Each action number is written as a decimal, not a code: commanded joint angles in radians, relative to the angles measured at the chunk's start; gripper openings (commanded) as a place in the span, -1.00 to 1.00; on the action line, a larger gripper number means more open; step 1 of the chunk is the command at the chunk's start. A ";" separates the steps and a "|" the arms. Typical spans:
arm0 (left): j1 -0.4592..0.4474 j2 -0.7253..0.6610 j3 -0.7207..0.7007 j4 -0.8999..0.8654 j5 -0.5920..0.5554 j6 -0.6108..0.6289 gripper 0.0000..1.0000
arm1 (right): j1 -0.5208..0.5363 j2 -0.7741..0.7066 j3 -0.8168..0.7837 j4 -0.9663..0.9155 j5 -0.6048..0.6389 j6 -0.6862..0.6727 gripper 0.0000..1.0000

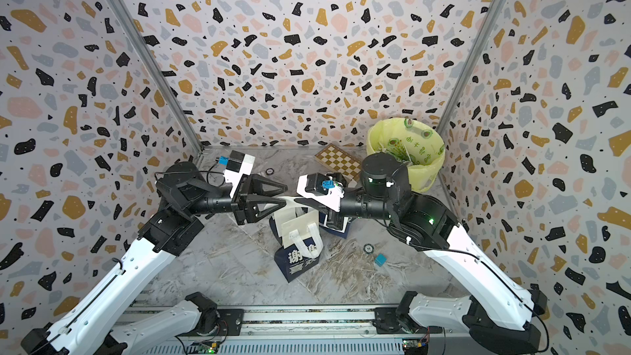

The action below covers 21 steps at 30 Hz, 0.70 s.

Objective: Shred takeout receipts and throw away
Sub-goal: Shred the takeout receipt.

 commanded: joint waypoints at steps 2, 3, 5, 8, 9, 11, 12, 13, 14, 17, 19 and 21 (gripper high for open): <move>-0.001 0.002 0.008 0.165 0.058 -0.103 -0.15 | -0.002 -0.004 -0.006 0.030 -0.013 0.008 -1.00; -0.001 0.004 0.003 0.181 0.063 -0.118 -0.21 | -0.003 0.000 -0.004 0.029 -0.009 0.008 -1.00; -0.002 0.008 -0.004 0.209 0.074 -0.136 -0.37 | -0.001 0.011 0.008 0.019 -0.005 0.004 -1.00; -0.002 0.013 -0.011 0.235 0.087 -0.160 -0.58 | -0.001 0.020 0.022 0.015 0.001 -0.003 -1.00; -0.002 0.016 -0.011 0.236 0.090 -0.163 -0.69 | -0.002 0.020 0.021 0.017 0.001 -0.003 -1.00; -0.001 0.022 -0.009 0.235 0.100 -0.164 -0.89 | -0.001 0.022 0.018 0.025 -0.001 -0.002 -1.00; -0.001 0.025 -0.008 0.230 0.100 -0.163 -0.93 | -0.002 0.024 0.017 0.028 -0.003 0.001 -1.00; -0.001 0.025 -0.008 0.221 0.099 -0.163 -0.90 | 0.000 0.024 0.017 0.032 -0.005 0.004 -1.00; -0.001 0.026 -0.008 0.215 0.097 -0.163 -0.81 | -0.001 0.025 0.014 0.035 -0.006 0.006 -1.00; -0.001 0.020 -0.009 0.205 0.090 -0.162 -0.32 | -0.002 0.023 0.010 0.040 0.003 0.007 -1.00; -0.002 0.010 -0.011 0.195 0.083 -0.152 -0.04 | -0.002 0.020 0.010 0.040 0.014 0.008 -1.00; -0.002 0.002 -0.012 0.184 0.079 -0.141 0.06 | 0.000 0.019 0.010 0.038 0.021 0.009 -1.00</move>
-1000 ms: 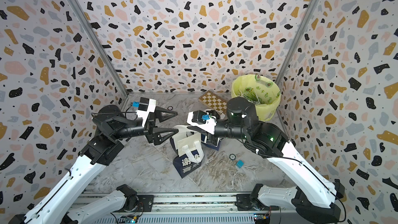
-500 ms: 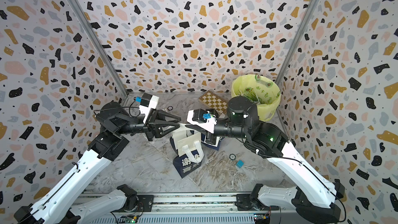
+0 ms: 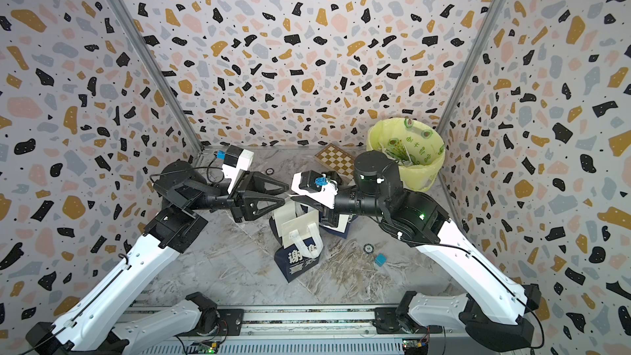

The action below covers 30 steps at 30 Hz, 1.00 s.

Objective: Shred takeout receipts and throw away
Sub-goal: Shred the takeout receipt.

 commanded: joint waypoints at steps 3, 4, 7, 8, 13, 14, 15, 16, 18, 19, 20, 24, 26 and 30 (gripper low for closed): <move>-0.001 -0.020 -0.007 -0.002 0.003 0.028 -0.03 | -0.002 -0.015 0.009 0.042 -0.001 0.020 -1.00; -0.001 -0.017 -0.006 -0.005 0.003 0.029 -0.09 | -0.001 -0.015 0.009 0.049 -0.007 0.025 -1.00; 0.000 -0.011 0.006 -0.024 0.002 0.044 -0.26 | -0.001 -0.016 0.006 0.065 -0.020 0.036 -1.00; -0.002 -0.010 0.009 -0.030 0.003 0.052 -0.33 | -0.002 -0.017 0.006 0.067 -0.019 0.036 -1.00; 0.000 -0.014 0.020 -0.046 0.003 0.072 -0.64 | -0.002 -0.020 0.008 0.054 -0.019 0.039 -1.00; 0.000 -0.016 0.020 -0.044 0.001 0.072 -0.66 | -0.001 -0.022 0.008 0.050 -0.016 0.036 -1.00; -0.001 -0.017 0.021 -0.042 0.000 0.072 -0.67 | -0.002 -0.022 0.008 0.047 -0.013 0.035 -1.00; -0.002 -0.018 0.021 -0.039 -0.002 0.067 -0.67 | -0.002 -0.023 0.005 0.045 -0.010 0.034 -1.00; -0.001 -0.020 0.018 -0.022 -0.001 0.052 -0.59 | -0.002 -0.026 0.002 0.046 -0.007 0.034 -1.00; -0.001 -0.021 0.014 -0.008 0.000 0.043 -0.52 | -0.002 -0.027 0.000 0.046 -0.006 0.034 -1.00; -0.002 -0.023 0.010 0.004 0.000 0.032 -0.49 | -0.002 -0.026 0.000 0.045 -0.008 0.033 -1.00; -0.002 -0.023 0.003 0.019 -0.001 0.012 -0.59 | 0.001 -0.023 0.001 0.054 -0.007 0.041 -1.00; -0.001 -0.024 -0.007 0.046 0.000 -0.007 -0.66 | 0.003 -0.022 0.000 0.057 -0.006 0.042 -1.00; -0.001 -0.023 -0.017 0.077 -0.003 -0.023 -0.94 | 0.010 -0.027 -0.010 0.056 0.002 0.042 -1.00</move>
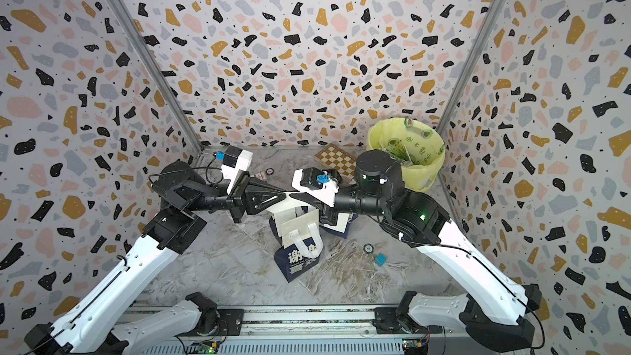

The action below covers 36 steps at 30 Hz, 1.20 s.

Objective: Shred takeout receipts and throw away
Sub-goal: Shred the takeout receipt.

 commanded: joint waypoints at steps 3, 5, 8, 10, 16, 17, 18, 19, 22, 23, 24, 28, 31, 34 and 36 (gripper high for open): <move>-0.002 -0.007 -0.009 0.084 -0.002 -0.027 -1.00 | 0.009 -0.033 -0.019 0.022 0.007 0.015 -1.00; -0.001 -0.008 -0.008 0.068 -0.019 -0.027 -1.00 | 0.017 -0.037 -0.019 0.022 0.018 0.003 -1.00; -0.001 -0.014 -0.006 0.046 -0.051 -0.033 -1.00 | 0.053 -0.039 -0.019 0.014 0.068 -0.051 -1.00; -0.001 -0.013 0.001 0.019 -0.072 -0.047 -1.00 | 0.122 -0.044 -0.022 0.002 0.156 -0.144 -1.00; -0.009 -0.019 0.002 -0.058 -0.101 -0.106 -1.00 | 0.364 -0.037 -0.049 0.009 0.476 -0.488 -1.00; -0.008 -0.022 -0.001 -0.077 -0.115 -0.104 -1.00 | 0.398 -0.039 -0.058 0.021 0.520 -0.538 -1.00; -0.006 -0.025 -0.006 -0.095 -0.128 -0.106 -1.00 | 0.434 -0.043 -0.072 0.033 0.573 -0.594 -1.00; -0.007 -0.022 -0.005 -0.116 -0.139 -0.104 -1.00 | 0.460 -0.045 -0.083 0.039 0.604 -0.645 -1.00; -0.007 -0.016 -0.001 -0.166 -0.180 -0.094 -1.00 | 0.509 -0.052 -0.096 0.043 0.658 -0.751 -1.00; -0.007 -0.014 -0.001 -0.175 -0.195 -0.089 -1.00 | 0.517 -0.052 -0.094 0.039 0.655 -0.768 -1.00; -0.007 -0.014 0.001 -0.191 -0.221 -0.078 -1.00 | 0.525 -0.051 -0.092 0.035 0.647 -0.778 -1.00; -0.007 -0.014 0.011 -0.290 -0.394 0.013 -1.00 | 0.554 -0.045 -0.062 0.020 0.586 -0.737 -1.00; -0.006 -0.022 0.008 -0.349 -0.593 0.082 -1.00 | 0.552 -0.045 -0.034 0.083 0.485 -0.571 -1.00; -0.006 -0.055 -0.032 -0.251 -0.681 0.103 -1.00 | 0.489 -0.076 -0.078 0.255 0.417 -0.325 -1.00; -0.007 -0.083 -0.086 -0.104 -0.695 0.068 -1.00 | 0.379 -0.114 -0.157 0.385 0.377 -0.102 -1.00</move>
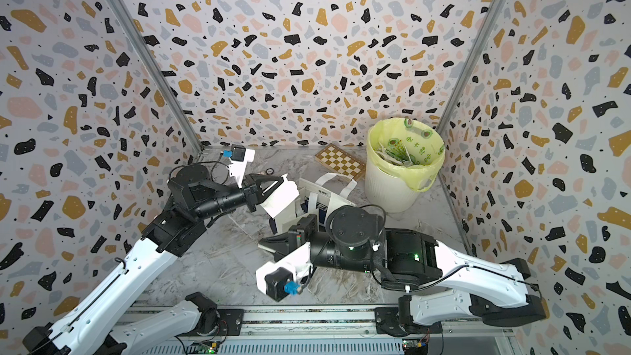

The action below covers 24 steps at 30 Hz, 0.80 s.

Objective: Shred takeout receipts and throw away
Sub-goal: Shred the takeout receipt, then place the takeout receipt in the trash bin.

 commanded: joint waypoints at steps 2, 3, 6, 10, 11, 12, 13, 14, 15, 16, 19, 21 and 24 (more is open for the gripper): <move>0.003 -0.064 -0.084 0.296 -0.131 -0.046 -1.00 | -0.187 -0.082 -0.109 0.276 -0.070 0.531 -1.00; 0.003 -0.065 -0.096 0.338 -0.136 -0.072 -1.00 | -0.223 -0.081 -0.125 0.288 -0.067 0.606 -1.00; 0.003 -0.063 -0.130 0.449 -0.142 -0.167 -1.00 | -0.341 -0.078 -0.162 0.311 -0.067 0.842 -1.00; 0.003 -0.056 -0.197 0.607 -0.213 -0.306 -1.00 | -0.496 -0.077 -0.212 0.371 -0.146 1.095 -1.00; 0.002 -0.051 -0.214 0.654 -0.226 -0.342 -1.00 | -0.517 -0.075 -0.225 0.401 -0.168 1.140 -1.00; 0.002 -0.040 -0.228 0.703 -0.236 -0.381 -1.00 | -0.531 -0.070 -0.240 0.439 -0.190 1.194 -1.00; 0.002 -0.028 -0.235 0.740 -0.243 -0.417 -1.00 | -0.536 -0.066 -0.254 0.485 -0.201 1.234 -1.00; -0.001 -0.016 -0.238 0.772 -0.251 -0.444 -1.00 | -0.537 -0.060 -0.268 0.534 -0.206 1.263 -1.00; -0.008 -0.006 -0.243 0.804 -0.268 -0.456 -1.00 | -0.537 -0.053 -0.285 0.589 -0.211 1.295 -1.00; -0.016 0.005 -0.245 0.834 -0.287 -0.472 -1.00 | -0.537 -0.046 -0.300 0.648 -0.210 1.329 -1.00; -0.033 0.020 -0.248 0.901 -0.340 -0.498 -1.00 | -0.538 -0.035 -0.355 0.810 -0.176 1.402 -1.00; -0.039 0.030 -0.248 0.942 -0.354 -0.511 -1.00 | -0.539 -0.024 -0.373 0.890 -0.158 1.428 -1.00; -0.041 0.042 -0.245 0.998 -0.345 -0.523 -1.00 | -0.545 0.004 -0.346 0.893 -0.156 1.443 -1.00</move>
